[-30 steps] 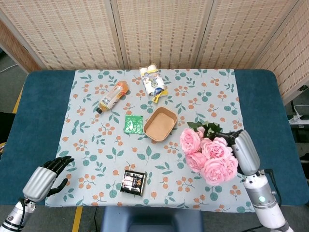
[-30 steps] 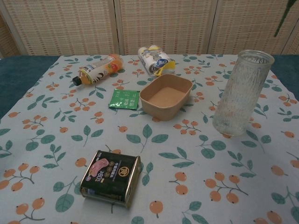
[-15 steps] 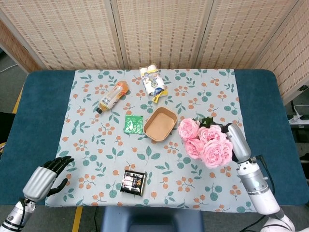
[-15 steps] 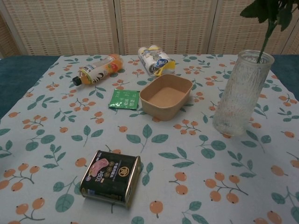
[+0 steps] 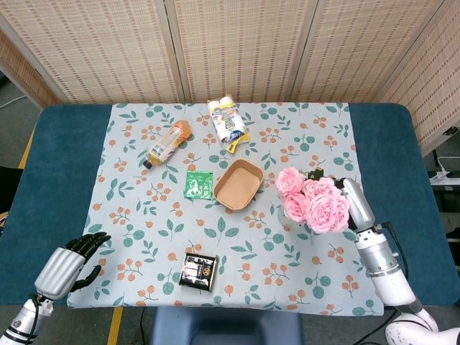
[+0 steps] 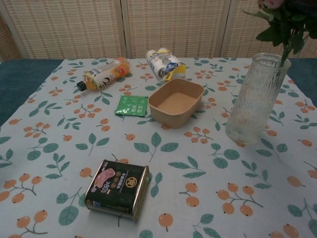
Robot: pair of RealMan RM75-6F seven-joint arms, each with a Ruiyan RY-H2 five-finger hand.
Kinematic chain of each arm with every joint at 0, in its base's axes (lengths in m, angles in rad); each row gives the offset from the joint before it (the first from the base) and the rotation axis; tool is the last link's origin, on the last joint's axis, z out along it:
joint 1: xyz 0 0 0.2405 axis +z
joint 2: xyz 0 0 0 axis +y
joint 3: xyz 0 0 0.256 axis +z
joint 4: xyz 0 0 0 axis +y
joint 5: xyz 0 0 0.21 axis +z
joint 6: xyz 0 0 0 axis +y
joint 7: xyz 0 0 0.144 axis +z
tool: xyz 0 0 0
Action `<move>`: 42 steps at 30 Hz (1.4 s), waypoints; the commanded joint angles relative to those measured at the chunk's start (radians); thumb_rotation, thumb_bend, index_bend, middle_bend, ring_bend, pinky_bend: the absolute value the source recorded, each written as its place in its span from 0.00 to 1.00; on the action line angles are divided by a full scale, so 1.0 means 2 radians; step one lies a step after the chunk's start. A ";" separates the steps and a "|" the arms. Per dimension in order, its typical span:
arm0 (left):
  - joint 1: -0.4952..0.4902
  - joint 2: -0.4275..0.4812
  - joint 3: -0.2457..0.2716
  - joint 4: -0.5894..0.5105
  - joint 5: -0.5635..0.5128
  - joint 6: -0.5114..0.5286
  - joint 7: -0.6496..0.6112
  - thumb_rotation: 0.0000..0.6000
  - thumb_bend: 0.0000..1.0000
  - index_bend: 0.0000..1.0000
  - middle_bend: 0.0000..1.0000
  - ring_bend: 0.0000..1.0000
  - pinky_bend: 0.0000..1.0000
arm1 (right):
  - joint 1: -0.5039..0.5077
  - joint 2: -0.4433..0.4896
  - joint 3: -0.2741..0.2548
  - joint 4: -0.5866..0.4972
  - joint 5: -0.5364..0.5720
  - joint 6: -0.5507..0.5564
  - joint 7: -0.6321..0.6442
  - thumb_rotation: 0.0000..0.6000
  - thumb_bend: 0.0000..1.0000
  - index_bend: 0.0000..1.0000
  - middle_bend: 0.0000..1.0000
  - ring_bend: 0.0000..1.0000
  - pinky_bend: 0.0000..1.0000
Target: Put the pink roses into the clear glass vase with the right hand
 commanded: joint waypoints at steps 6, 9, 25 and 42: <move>0.000 0.000 0.000 0.000 0.000 -0.001 0.000 1.00 0.42 0.15 0.17 0.21 0.39 | 0.003 -0.014 -0.007 0.046 0.006 -0.023 0.041 1.00 0.61 0.88 0.98 1.00 1.00; -0.001 0.000 0.001 0.000 0.000 -0.002 0.002 1.00 0.42 0.16 0.17 0.21 0.39 | 0.006 -0.012 -0.014 0.064 -0.002 -0.038 0.062 1.00 0.53 0.80 0.98 1.00 1.00; -0.002 -0.002 0.001 0.000 -0.001 -0.006 0.005 1.00 0.42 0.16 0.17 0.21 0.39 | -0.010 0.011 -0.027 0.100 -0.042 -0.011 0.110 1.00 0.03 0.03 0.98 1.00 1.00; 0.001 -0.002 -0.001 0.001 -0.003 0.001 0.009 1.00 0.42 0.16 0.17 0.21 0.39 | -0.188 -0.048 -0.126 0.199 -0.128 0.209 -0.273 1.00 0.01 0.39 0.83 0.88 0.90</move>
